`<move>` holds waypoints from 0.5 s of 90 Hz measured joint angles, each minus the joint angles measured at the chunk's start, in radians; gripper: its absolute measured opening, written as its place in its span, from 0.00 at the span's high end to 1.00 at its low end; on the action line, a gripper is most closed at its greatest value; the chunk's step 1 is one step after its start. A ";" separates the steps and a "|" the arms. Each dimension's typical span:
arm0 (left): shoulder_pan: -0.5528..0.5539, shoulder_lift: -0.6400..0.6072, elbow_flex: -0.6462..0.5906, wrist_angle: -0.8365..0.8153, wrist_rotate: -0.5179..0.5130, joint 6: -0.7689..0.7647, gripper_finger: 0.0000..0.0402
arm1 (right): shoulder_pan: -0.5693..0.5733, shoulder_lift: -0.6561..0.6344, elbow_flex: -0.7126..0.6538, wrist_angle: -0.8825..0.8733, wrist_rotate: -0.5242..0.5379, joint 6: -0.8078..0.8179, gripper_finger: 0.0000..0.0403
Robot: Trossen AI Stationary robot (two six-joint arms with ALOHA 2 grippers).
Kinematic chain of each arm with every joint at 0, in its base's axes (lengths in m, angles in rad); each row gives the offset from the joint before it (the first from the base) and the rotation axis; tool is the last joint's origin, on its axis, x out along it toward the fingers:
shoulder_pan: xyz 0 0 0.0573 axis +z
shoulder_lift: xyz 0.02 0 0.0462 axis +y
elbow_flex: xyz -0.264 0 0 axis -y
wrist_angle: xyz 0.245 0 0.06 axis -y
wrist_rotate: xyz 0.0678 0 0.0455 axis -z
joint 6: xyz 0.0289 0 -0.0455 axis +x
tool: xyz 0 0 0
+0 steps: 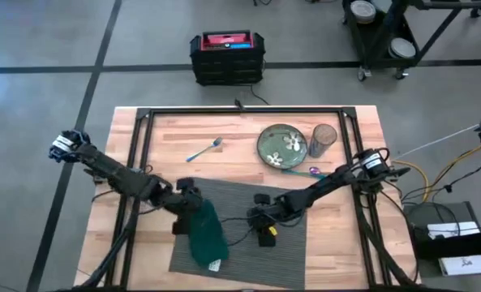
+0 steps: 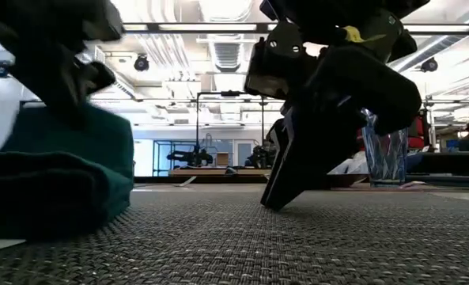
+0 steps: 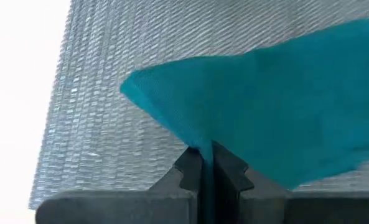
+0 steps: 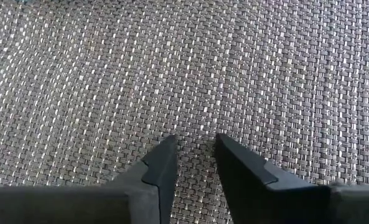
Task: Set table place
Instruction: Put the green napkin on the gray place mat
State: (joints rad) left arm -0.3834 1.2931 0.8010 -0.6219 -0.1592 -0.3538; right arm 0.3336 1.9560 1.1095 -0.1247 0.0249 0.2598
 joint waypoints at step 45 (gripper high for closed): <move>0.155 0.098 -0.018 0.165 0.026 0.364 0.98 | 0.002 0.000 -0.001 0.002 0.004 -0.037 0.75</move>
State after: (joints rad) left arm -0.2283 1.3907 0.7828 -0.4567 -0.1330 0.0100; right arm 0.3359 1.9560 1.1084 -0.1230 0.0285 0.2227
